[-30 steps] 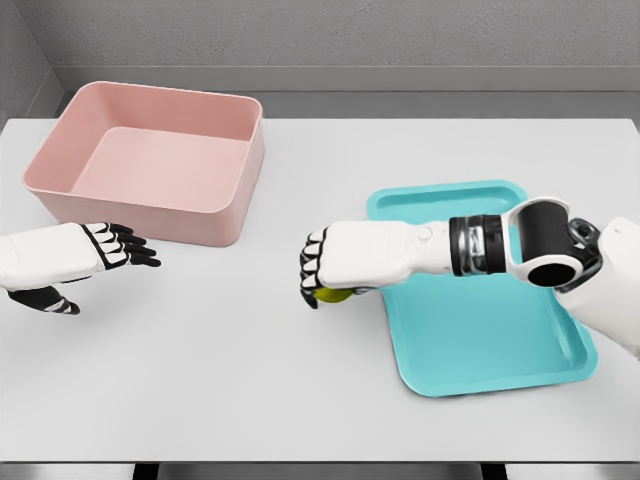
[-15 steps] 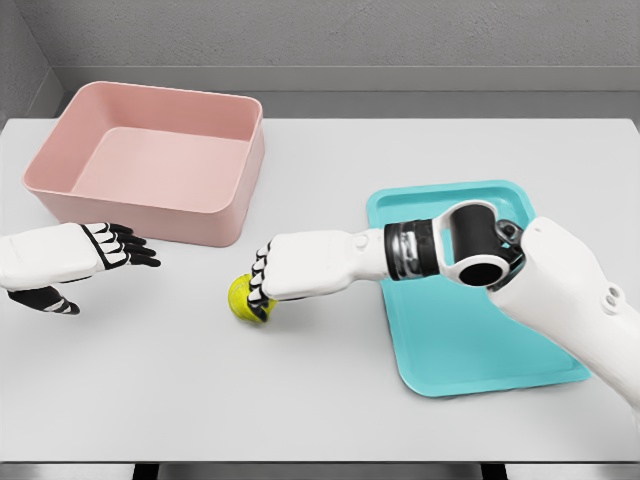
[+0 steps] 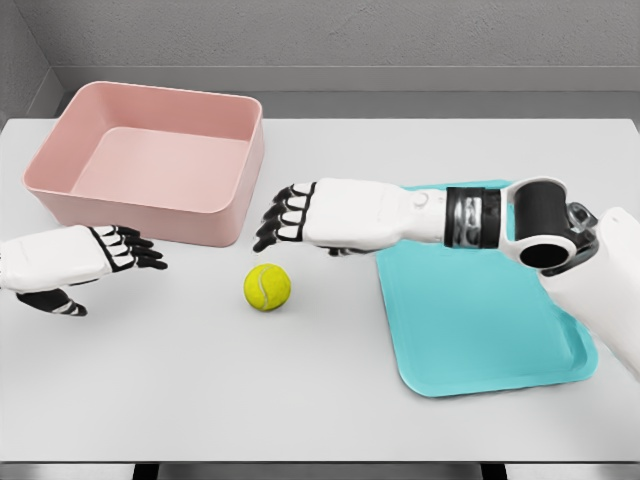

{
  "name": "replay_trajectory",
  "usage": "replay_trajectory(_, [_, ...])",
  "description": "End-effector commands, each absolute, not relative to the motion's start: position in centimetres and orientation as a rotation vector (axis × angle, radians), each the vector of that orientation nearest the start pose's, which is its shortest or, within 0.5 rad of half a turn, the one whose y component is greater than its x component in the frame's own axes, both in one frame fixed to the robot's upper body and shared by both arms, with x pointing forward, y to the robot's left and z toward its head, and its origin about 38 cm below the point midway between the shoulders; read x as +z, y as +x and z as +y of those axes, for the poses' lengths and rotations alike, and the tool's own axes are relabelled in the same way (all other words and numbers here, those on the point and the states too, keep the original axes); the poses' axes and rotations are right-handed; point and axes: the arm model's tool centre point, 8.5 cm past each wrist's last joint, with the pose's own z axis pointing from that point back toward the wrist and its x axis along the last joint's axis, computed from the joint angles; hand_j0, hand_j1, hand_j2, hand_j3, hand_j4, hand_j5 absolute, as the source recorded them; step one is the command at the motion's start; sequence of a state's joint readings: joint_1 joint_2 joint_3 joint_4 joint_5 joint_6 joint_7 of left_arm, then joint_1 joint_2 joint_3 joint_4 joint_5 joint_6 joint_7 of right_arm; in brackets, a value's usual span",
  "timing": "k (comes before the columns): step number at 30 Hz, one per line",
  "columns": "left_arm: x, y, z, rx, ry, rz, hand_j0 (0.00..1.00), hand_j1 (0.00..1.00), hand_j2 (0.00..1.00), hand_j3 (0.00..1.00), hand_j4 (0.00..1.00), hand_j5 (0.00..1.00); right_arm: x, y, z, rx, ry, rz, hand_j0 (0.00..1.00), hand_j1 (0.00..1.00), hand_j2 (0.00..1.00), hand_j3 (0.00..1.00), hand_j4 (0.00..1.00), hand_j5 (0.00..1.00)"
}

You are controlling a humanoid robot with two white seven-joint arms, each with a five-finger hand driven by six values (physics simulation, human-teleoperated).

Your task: Put the tennis from the blue tray into the pink basket with both arms

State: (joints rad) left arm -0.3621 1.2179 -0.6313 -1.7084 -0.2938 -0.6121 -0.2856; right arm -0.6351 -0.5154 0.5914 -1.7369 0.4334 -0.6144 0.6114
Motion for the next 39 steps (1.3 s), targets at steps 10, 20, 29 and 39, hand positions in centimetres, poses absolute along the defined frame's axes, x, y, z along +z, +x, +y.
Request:
replay_trajectory(10, [19.3,35.0,30.9,-2.161,0.306,-1.499,1.00,1.00,1.00,1.00,1.00,1.00,29.2,37.2,-30.9,-2.416,0.582,2.674,1.00,1.00,1.00,1.00,1.00,1.00])
replay_trajectory(20, [18.5,35.9,25.6,-2.259,0.220,-1.570,1.00,1.00,1.00,1.00,1.00,1.00,25.5,34.7,-34.5,-2.502,0.547,2.807,1.00,1.00,1.00,1.00,1.00,1.00])
replay_trajectory(29, [18.4,36.5,22.6,-2.291,0.172,-1.623,1.00,1.00,1.00,1.00,1.00,1.00,24.5,34.3,-35.0,-2.402,0.563,2.939,1.00,1.00,1.00,1.00,1.00,1.00])
replay_trajectory(39, [17.3,38.1,19.7,-2.332,0.110,-1.613,1.00,1.00,1.00,1.00,1.00,1.00,24.5,34.3,-35.0,-2.401,0.567,2.941,1.00,1.00,1.00,1.00,1.00,1.00])
